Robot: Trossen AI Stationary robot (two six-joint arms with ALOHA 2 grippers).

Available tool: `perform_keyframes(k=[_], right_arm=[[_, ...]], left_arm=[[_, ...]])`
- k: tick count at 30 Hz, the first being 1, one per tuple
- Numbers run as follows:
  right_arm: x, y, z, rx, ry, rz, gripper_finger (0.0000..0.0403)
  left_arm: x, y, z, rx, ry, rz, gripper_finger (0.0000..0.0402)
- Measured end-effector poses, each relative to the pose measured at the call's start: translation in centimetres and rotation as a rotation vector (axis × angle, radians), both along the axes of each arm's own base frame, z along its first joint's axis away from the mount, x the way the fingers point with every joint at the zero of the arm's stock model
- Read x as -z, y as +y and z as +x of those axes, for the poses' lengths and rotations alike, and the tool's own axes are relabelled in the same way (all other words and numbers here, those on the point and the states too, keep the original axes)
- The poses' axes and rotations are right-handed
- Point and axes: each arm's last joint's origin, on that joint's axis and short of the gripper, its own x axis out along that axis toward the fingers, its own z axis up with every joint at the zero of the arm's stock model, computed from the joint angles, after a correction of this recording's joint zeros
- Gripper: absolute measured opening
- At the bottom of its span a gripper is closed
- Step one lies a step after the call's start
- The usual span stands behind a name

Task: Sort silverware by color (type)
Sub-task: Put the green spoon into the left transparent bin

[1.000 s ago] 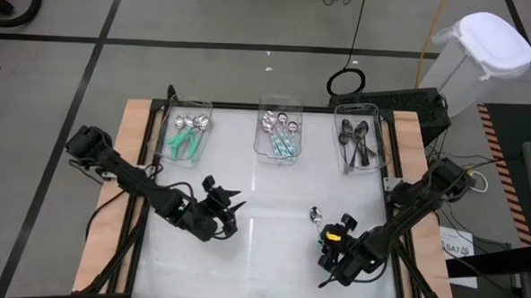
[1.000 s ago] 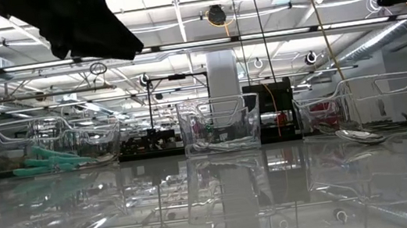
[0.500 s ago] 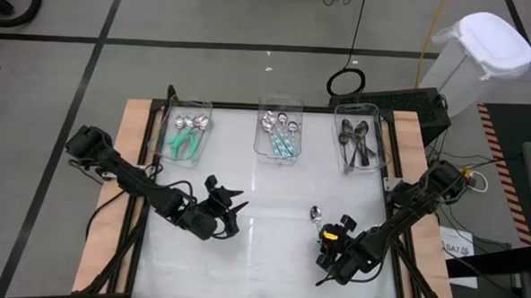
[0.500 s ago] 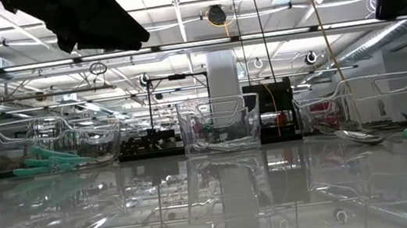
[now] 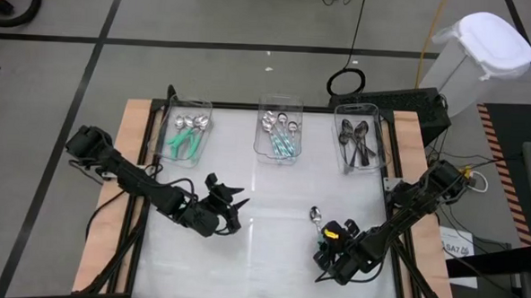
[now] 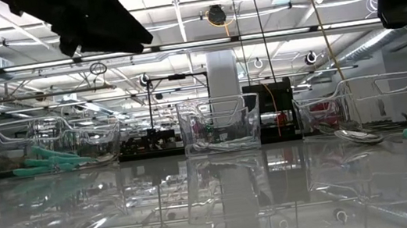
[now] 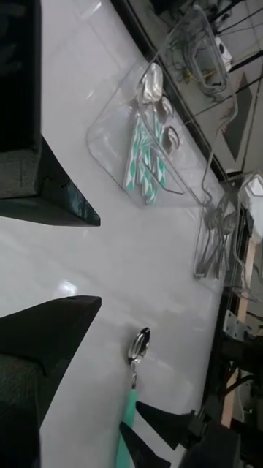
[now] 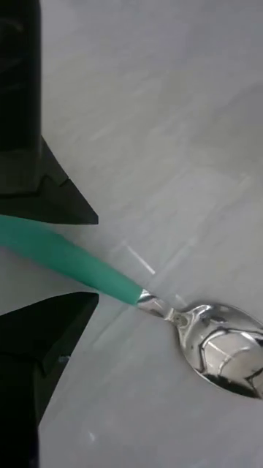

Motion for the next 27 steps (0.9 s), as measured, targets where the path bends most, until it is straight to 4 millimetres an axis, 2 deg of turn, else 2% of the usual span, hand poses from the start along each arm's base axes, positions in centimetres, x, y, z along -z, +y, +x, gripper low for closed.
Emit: perform_keyframes(k=[12,19,23,27], right_arm=[[0.2,-0.8,0.5,0.037,0.037,0.004,0.0155],[1.0,-1.3,1.1,0.05,0.074,-0.015,0.014],[2.0,-1.5,1.4,0.042,0.118,-0.039,0.0114],[2.1,-1.7,1.5,0.04,0.114,-0.061,0.0061]], left_arm=[[0.2,-0.3,0.0,0.062,0.017,-0.084,0.0166],[0.2,-0.3,0.0,0.065,0.019,-0.082,0.0166],[0.2,-0.3,0.0,0.065,0.019,-0.082,0.0166],[0.2,-0.3,0.0,0.065,0.019,-0.082,0.0166]])
